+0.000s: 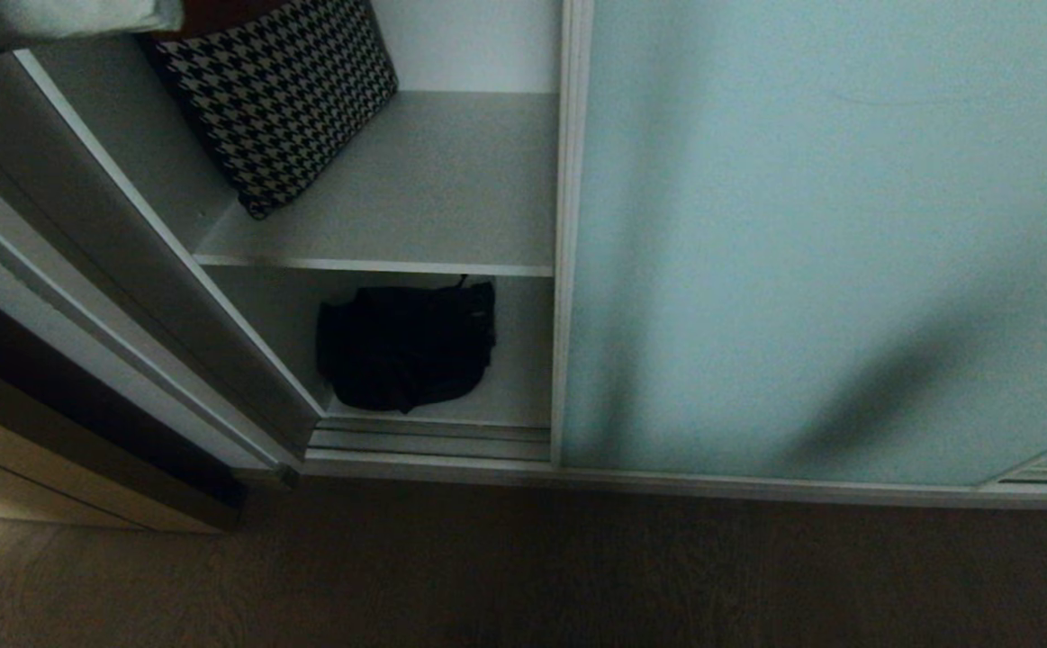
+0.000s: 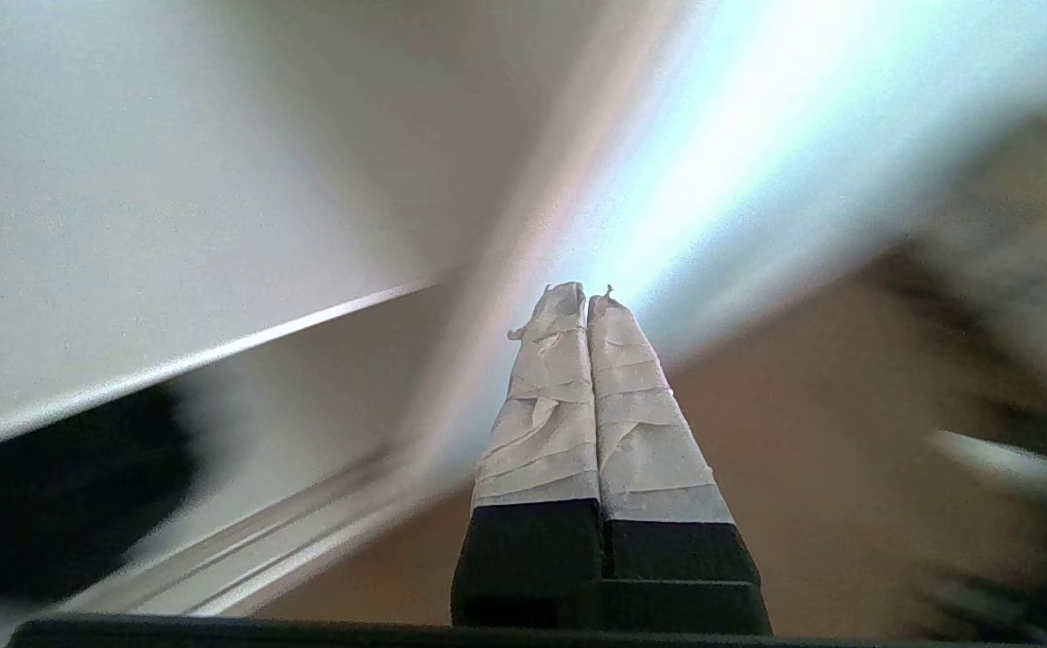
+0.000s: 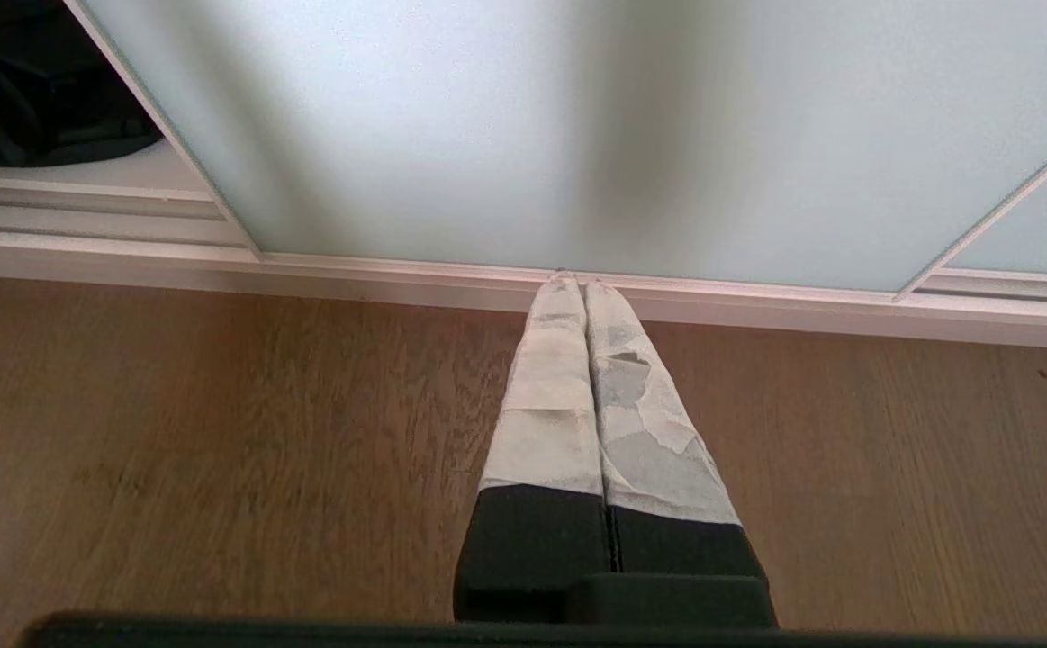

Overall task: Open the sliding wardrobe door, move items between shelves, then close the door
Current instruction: Close the door

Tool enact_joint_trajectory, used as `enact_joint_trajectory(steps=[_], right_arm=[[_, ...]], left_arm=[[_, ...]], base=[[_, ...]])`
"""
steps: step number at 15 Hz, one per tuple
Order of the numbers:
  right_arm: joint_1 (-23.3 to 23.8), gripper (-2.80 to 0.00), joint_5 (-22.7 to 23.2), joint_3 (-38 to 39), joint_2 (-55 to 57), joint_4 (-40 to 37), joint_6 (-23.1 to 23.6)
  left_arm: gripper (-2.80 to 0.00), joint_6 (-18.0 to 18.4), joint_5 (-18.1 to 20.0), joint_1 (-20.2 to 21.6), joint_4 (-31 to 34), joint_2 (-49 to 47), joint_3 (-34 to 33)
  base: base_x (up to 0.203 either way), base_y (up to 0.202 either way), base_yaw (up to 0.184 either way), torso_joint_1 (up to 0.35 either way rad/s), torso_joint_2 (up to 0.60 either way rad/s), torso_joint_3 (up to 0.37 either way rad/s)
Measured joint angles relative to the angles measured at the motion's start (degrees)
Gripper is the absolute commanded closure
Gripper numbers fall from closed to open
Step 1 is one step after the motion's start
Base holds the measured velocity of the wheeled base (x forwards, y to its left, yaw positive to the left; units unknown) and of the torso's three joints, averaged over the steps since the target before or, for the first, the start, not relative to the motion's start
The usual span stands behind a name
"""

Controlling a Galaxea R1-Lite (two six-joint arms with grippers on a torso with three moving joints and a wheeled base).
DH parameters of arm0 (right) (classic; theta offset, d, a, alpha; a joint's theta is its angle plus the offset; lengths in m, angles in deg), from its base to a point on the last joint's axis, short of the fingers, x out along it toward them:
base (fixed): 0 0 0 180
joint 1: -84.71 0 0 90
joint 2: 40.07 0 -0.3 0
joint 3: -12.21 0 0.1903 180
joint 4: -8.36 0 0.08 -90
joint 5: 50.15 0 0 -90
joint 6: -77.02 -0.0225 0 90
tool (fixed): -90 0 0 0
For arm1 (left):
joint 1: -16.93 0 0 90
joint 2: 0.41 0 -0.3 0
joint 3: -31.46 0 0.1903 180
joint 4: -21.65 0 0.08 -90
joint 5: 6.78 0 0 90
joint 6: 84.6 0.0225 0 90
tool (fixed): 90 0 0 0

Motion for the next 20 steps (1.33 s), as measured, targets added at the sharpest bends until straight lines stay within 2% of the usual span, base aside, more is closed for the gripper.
enact_joint_trajectory(steps=[2, 4, 7, 9, 13, 16, 20], right_arm=[[0.00, 0.00, 0.00, 0.05, 0.02, 0.00, 0.00], [0.00, 0.00, 0.00, 0.00, 0.02, 0.00, 0.00], [0.00, 0.00, -0.02, 0.00, 0.02, 0.00, 0.01], [0.00, 0.00, 0.02, 0.00, 0.02, -0.01, -0.02], [0.00, 0.00, 0.01, 0.00, 0.05, -0.01, 0.00], [0.00, 0.00, 0.00, 0.00, 0.05, 0.00, 0.00], [0.00, 0.00, 0.02, 0.05, 0.05, -0.01, 0.00]], left_arm=[[0.00, -1.87, 2.78, -7.17, -0.09, -5.28, 4.60], [0.00, -2.63, 3.02, -13.85, 0.04, -9.01, 7.03], [0.00, -5.70, 2.02, -20.00, 0.08, -12.85, 9.97], [0.00, -6.15, -1.20, -21.54, -0.16, -14.74, 11.24], [0.00, -6.34, -10.78, -25.46, -0.82, -18.79, 13.39], [0.00, -7.67, -14.09, -27.02, -1.02, -21.83, 15.74], [0.00, -8.14, -22.80, -28.70, -8.07, -26.23, 16.80]], base=[[0.000, 0.000, 0.000, 0.000, 0.00, 0.000], [0.000, 0.000, 0.000, 0.000, 0.00, 0.000], [0.000, 0.000, 0.000, 0.000, 0.00, 0.000], [0.000, 0.000, 0.000, 0.000, 0.00, 0.000], [0.000, 0.000, 0.000, 0.000, 0.00, 0.000], [0.000, 0.000, 0.000, 0.000, 0.00, 0.000], [0.000, 0.000, 0.000, 0.000, 0.00, 0.000]])
